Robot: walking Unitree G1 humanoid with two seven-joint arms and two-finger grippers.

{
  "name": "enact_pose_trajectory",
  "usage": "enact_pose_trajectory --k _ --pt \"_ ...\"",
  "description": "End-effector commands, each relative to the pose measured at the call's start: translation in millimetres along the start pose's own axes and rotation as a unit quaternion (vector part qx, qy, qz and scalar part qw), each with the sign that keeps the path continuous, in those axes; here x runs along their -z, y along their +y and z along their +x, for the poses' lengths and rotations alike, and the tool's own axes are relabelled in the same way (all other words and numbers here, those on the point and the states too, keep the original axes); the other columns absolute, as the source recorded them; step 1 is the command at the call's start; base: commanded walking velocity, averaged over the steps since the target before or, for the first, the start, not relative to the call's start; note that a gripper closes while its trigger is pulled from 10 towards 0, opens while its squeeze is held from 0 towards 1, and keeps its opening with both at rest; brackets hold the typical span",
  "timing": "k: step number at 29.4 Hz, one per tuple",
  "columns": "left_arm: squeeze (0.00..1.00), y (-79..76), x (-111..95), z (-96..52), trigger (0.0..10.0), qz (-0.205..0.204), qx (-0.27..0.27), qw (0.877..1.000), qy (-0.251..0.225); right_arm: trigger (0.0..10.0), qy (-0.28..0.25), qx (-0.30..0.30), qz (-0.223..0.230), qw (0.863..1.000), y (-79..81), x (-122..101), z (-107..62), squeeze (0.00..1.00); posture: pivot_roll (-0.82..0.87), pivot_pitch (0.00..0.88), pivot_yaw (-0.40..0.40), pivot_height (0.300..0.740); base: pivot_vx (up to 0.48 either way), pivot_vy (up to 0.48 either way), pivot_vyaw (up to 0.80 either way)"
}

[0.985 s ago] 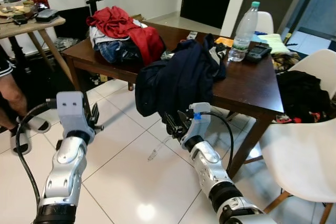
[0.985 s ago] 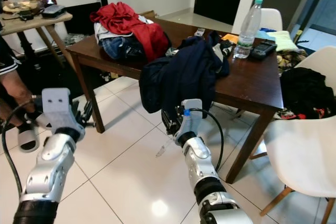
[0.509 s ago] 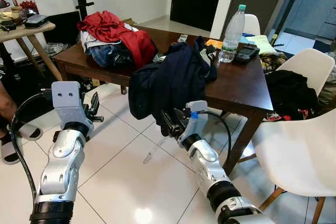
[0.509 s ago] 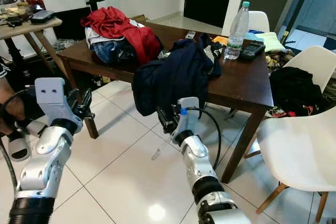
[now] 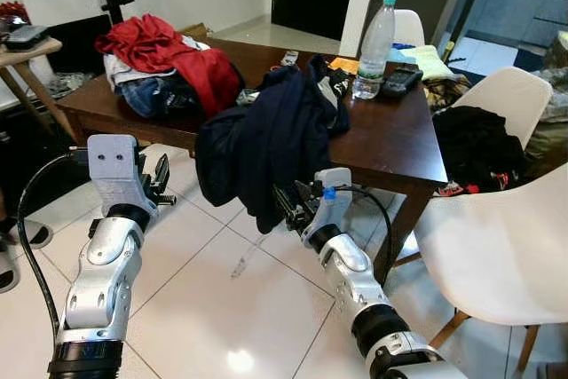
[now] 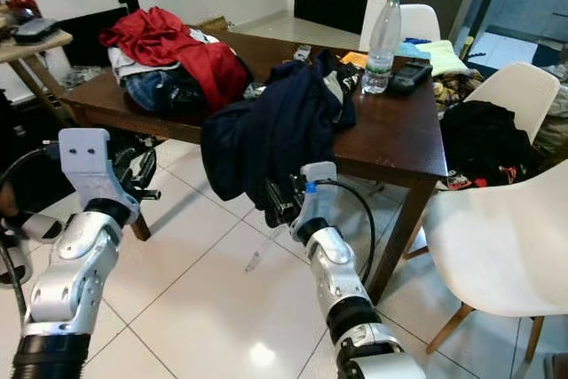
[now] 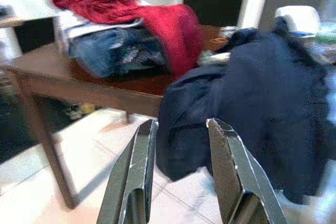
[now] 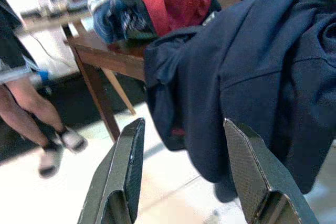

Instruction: Hang hanger

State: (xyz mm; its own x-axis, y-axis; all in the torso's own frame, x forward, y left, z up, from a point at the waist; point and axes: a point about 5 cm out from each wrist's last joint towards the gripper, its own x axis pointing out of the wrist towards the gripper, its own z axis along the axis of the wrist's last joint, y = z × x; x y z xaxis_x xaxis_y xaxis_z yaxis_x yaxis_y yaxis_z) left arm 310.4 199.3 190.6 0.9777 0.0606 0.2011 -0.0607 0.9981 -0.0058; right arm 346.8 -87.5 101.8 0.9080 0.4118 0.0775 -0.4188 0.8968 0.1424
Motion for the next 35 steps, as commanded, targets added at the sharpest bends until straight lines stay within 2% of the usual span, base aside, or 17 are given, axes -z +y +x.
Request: enact_pose_trajectory --k 1,5,19,29,35 --pt "0.0 9.7 -2 -1.6 10.0 0.006 -0.015 1.0 0.001 10.0 -0.016 -0.012 0.002 1.0 8.7 -6 5.4 0.0 0.2 0.0 -0.055 0.74 0.319 0.0 0.8" --pt "0.0 9.9 -2 -1.5 10.0 0.01 -0.013 1.0 0.002 10.0 -0.017 -0.004 0.038 0.999 7.6 -5 5.3 0.0 0.2 0.0 -0.055 0.74 0.319 0.0 0.2" --pt "0.0 12.5 -1 -1.5 10.0 0.019 -0.011 1.0 0.008 10.0 -0.021 -0.02 0.023 0.999 11.5 -4 3.5 0.0 0.2 0.0 -0.049 0.74 0.318 0.0 0.0" --pt "0.0 14.9 -8 1.1 10.0 0.021 -0.014 1.0 0.001 10.0 -0.031 -0.041 0.02 0.998 16.4 -7 3.9 0.0 0.21 0.0 -0.053 0.74 0.319 0.0 0.6" --pt "0.0 19.8 -14 1.4 10.0 0.027 -0.017 0.999 -0.008 10.0 -0.037 -0.038 0.04 0.998 16.9 -9 4.8 0.0 0.21 0.0 -0.053 0.74 0.315 0.0 0.0"
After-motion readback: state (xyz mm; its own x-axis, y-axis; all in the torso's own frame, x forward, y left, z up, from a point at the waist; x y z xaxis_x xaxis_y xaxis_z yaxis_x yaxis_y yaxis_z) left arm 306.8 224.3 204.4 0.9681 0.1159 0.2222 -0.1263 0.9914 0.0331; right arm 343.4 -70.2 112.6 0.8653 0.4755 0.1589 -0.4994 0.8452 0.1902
